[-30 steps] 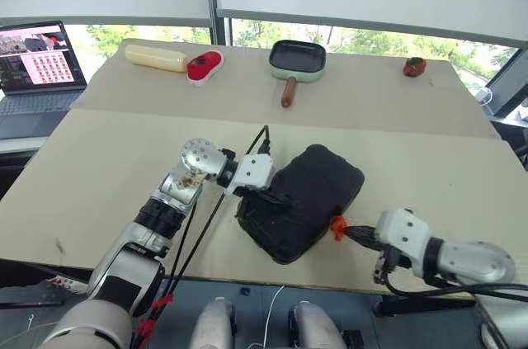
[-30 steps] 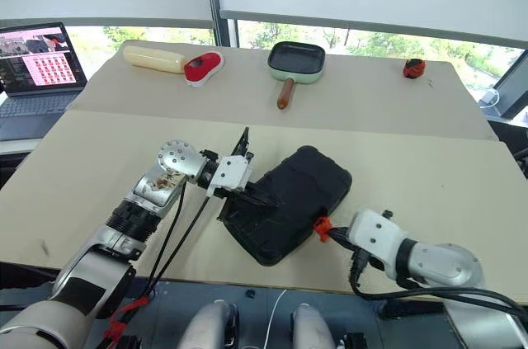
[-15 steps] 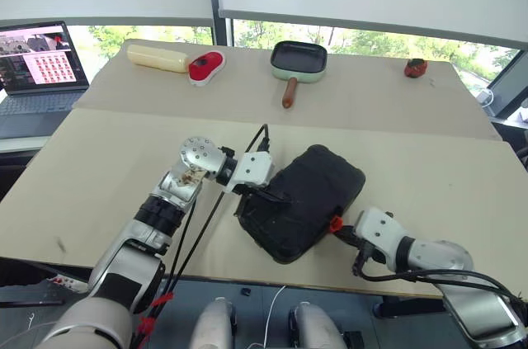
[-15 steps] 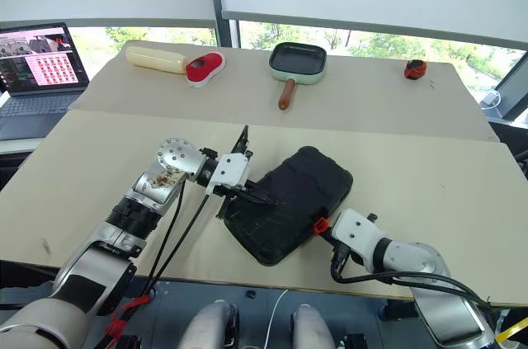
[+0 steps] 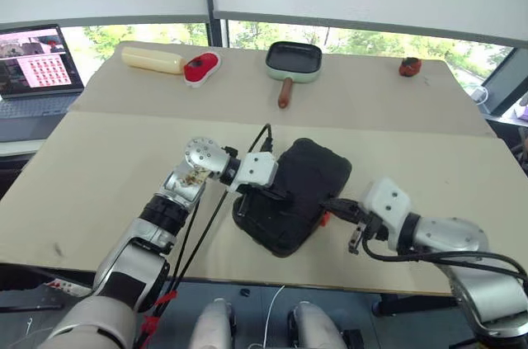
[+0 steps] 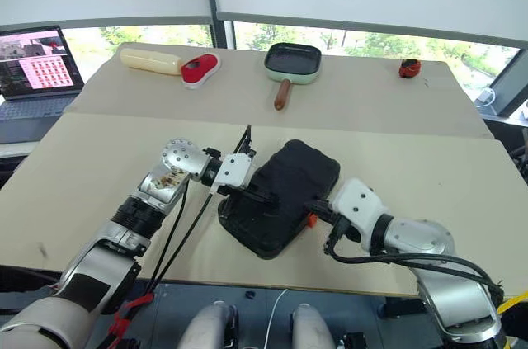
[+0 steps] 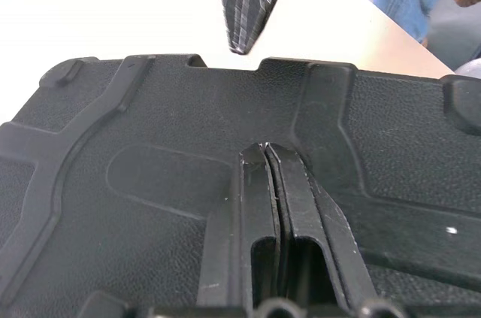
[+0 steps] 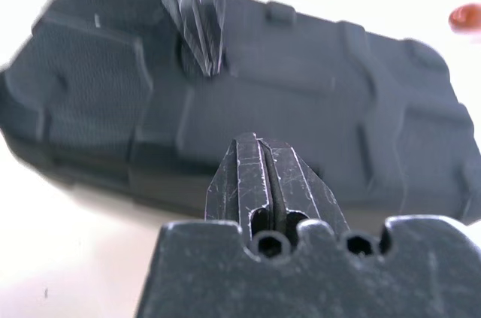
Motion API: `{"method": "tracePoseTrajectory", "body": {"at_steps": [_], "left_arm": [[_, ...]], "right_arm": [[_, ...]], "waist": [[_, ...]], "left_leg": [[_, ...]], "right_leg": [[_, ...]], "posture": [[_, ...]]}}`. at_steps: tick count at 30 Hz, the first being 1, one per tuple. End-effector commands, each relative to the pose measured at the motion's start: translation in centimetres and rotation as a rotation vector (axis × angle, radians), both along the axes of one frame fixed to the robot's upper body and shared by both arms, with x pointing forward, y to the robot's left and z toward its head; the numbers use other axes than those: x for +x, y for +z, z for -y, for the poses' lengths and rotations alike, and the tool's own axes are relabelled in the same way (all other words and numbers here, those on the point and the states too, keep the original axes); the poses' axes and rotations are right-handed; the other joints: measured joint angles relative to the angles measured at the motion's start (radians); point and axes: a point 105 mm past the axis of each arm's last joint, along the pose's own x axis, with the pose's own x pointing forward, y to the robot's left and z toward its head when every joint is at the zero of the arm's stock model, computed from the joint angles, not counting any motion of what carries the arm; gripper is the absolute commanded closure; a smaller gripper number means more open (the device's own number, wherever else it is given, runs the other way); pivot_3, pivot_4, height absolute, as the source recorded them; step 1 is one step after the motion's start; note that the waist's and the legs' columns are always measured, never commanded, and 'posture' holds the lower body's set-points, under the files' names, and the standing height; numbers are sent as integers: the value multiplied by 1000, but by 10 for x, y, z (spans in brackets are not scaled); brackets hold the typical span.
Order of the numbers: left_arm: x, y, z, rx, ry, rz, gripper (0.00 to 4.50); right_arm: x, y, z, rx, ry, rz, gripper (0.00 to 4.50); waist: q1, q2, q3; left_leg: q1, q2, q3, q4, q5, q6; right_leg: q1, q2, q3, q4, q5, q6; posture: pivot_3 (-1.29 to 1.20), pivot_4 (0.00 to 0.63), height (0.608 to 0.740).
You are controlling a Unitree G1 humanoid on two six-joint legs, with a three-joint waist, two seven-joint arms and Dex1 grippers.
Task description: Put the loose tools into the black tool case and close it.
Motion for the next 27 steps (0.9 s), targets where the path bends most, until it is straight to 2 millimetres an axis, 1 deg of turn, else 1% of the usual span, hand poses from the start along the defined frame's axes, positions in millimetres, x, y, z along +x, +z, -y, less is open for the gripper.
{"method": "tracePoseTrajectory", "body": {"at_steps": [1,5,8,10,12,15,18,21,23,25,27], "left_arm": [[-2,-26,-7,91,22,-33,4409],[0,-26,-13,97,40,-33,4409],[0,-25,-16,102,46,-29,4409],[1,-24,-16,103,47,-26,4409],[1,-23,-16,103,47,-24,4409],[1,-21,-14,104,44,-21,4409],[1,-21,-14,109,39,-18,4409],[2,-20,-13,111,37,-12,4409],[3,-20,-13,112,36,-11,4409],[3,-19,-13,112,35,-10,4409],[3,-19,-12,112,32,-10,4409]], "right_arm": [[-3,4,4,-27,7,11,4500],[-12,0,17,-60,-2,-36,4500],[-24,-13,27,-105,3,-103,4500],[-26,-23,30,-120,-3,-128,4500],[-22,-31,30,-115,-28,-134,4500],[-9,-42,31,-112,-68,-132,4500],[0,-53,28,-117,-78,-136,4500],[9,-62,17,-99,-66,-138,4500],[14,-64,11,-88,-55,-128,4500],[18,-61,4,-64,-48,-107,4500],[21,-53,-4,-24,-33,-79,4500]], "waist": [[1,0,0],[2,1,-1],[2,1,-1],[-1,1,-2],[-6,1,-2],[-9,1,-3],[-8,0,-3],[-8,1,-3],[-9,0,-3],[-10,-1,-4],[-9,-1,-4]], "left_leg": [[0,0,0,0,0,0],[1,0,0,0,0,0],[1,0,0,0,0,0],[2,0,0,0,0,0],[2,1,0,0,0,0],[3,1,0,0,0,0],[3,0,0,0,0,0],[3,0,0,0,0,0],[3,0,0,0,0,0],[3,0,0,0,0,0],[4,1,0,0,0,0]], "right_leg": [[0,0,0,0,0,0],[1,0,0,0,0,0],[1,0,0,0,0,0],[2,0,0,0,0,0],[2,0,0,0,-2,2],[3,0,0,0,-4,5],[3,0,0,0,-4,5],[3,0,0,0,-3,4],[3,0,0,0,-3,4],[3,0,0,0,-3,4],[3,1,0,0,-3,4]], "posture": [[0,150,740],[0,150,740],[0,150,740],[0,150,740],[0,150,740],[0,150,740],[0,150,740],[0,150,740],[0,150,740],[0,150,740],[0,150,740]]}}
